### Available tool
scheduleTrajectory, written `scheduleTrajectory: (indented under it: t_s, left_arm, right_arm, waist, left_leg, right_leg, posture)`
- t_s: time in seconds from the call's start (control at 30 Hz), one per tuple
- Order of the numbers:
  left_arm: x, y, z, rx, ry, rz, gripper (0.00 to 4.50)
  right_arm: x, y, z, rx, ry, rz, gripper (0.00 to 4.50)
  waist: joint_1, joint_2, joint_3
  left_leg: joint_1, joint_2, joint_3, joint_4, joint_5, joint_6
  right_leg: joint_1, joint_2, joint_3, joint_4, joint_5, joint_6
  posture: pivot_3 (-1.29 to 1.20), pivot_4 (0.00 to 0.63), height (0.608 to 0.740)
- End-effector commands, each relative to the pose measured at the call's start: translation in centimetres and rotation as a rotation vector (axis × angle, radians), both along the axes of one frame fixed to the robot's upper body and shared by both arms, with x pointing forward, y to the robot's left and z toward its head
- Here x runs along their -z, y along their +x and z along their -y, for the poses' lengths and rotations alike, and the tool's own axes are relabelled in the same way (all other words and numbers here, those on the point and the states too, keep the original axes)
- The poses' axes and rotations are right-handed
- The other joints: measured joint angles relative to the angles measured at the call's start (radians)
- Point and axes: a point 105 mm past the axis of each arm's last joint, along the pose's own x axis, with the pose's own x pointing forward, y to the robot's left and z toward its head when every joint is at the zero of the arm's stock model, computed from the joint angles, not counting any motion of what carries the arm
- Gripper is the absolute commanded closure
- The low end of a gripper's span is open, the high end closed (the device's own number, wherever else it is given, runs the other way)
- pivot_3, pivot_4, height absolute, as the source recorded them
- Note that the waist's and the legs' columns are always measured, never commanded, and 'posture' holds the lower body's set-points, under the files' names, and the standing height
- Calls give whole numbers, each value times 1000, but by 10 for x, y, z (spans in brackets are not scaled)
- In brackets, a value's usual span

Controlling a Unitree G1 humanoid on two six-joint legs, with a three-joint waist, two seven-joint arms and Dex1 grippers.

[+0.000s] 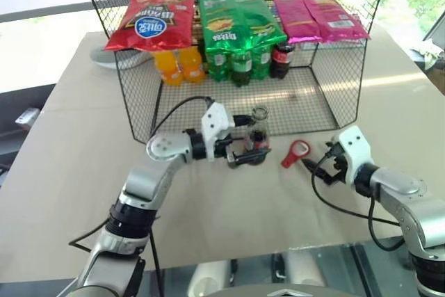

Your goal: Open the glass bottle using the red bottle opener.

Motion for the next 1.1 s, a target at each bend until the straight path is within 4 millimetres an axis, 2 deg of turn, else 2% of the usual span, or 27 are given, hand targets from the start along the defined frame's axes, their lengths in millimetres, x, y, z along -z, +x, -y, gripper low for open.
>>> scheduleTrajectory:
  t_s: [0.03, 0.13, 0.2, 0.27, 0.37, 0.53, 0.7, 0.8, 0.87, 0.97, 1.1]
  left_arm:
    - [-18, -8, -6, 6, -35, 58, 25]
    - [-23, -12, -15, -15, -49, 68, 25]
    - [-26, -16, -28, -61, -44, 75, 25]
    - [-30, -27, -40, -59, -106, 63, 25]
    - [-28, -38, -59, -121, -114, 88, 25]
    - [-7, -45, -99, -368, -151, -8, 25]
    - [10, -61, -134, -617, -196, -73, 25]
    - [23, -79, -157, -738, -168, -86, 25]
    - [25, -83, -172, -817, -174, -82, 25]
    - [27, -87, -174, -827, -165, -84, 25]
    - [33, -93, -170, -790, -156, -114, 25]
  right_arm:
    - [-19, 3, -1, -28, -7, 107, 0]
    - [-24, 1, -2, -59, -22, 160, 0]
    - [-24, -4, -1, -92, -30, 183, 0]
    - [-29, -14, -5, -160, 57, 216, 0]
    - [-23, -25, 4, -196, 60, 183, 0]
    - [-22, -34, 24, -174, 67, 229, 0]
    - [-11, -52, 53, -120, 35, 244, 0]
    - [-2, -67, 75, -80, -5, 227, 0]
    - [2, -77, 84, -70, -20, 210, 0]
    - [7, -84, 89, -69, -34, 191, 0]
    - [9, -85, 94, -60, -40, 192, 0]
  waist:
    - [0, 0, 0]
    - [0, 0, 0]
    - [-1, 0, 0]
    - [-1, 0, 0]
    - [0, 0, 0]
    - [2, 0, 1]
    - [4, 0, 1]
    - [4, 0, 0]
    - [4, 0, 1]
    - [6, -1, 0]
    - [3, -1, 0]
  left_leg:
    - [0, 0, 0, 0, 0, 0]
    - [0, 1, 0, 0, 0, -1]
    - [0, 1, 0, 0, 0, -1]
    - [0, 1, 0, -1, 0, -1]
    - [0, 2, 0, -1, 0, -1]
    - [1, 2, 0, -1, -2, 4]
    - [1, 2, 0, -1, -2, 4]
    - [1, 2, 0, -1, -3, 4]
    - [1, 2, 1, -1, -3, 4]
    - [2, 2, 0, -1, -3, 4]
    - [3, 3, 1, -1, -3, 4]
  right_leg:
    - [0, 0, 0, 0, 0, 0]
    - [0, 0, 0, 0, 0, 0]
    - [0, 0, 0, 0, 0, 0]
    - [0, 0, 0, -1, 0, 0]
    - [0, -3, 0, -1, 0, 0]
    - [1, -4, 0, -1, 0, 0]
    - [1, -5, 0, -1, 0, 0]
    - [1, -6, 1, -1, 0, 0]
    - [1, -6, 1, -1, -1, -1]
    - [1, -6, 0, -1, -3, -4]
    - [2, -6, 0, -1, -5, -1]
  posture:
    - [0, 150, 740]
    - [0, 150, 740]
    - [0, 150, 740]
    - [0, 150, 740]
    - [0, 150, 740]
    - [0, 150, 740]
    - [0, 150, 740]
    - [0, 150, 740]
    - [0, 150, 740]
    - [0, 150, 740]
    - [0, 150, 740]
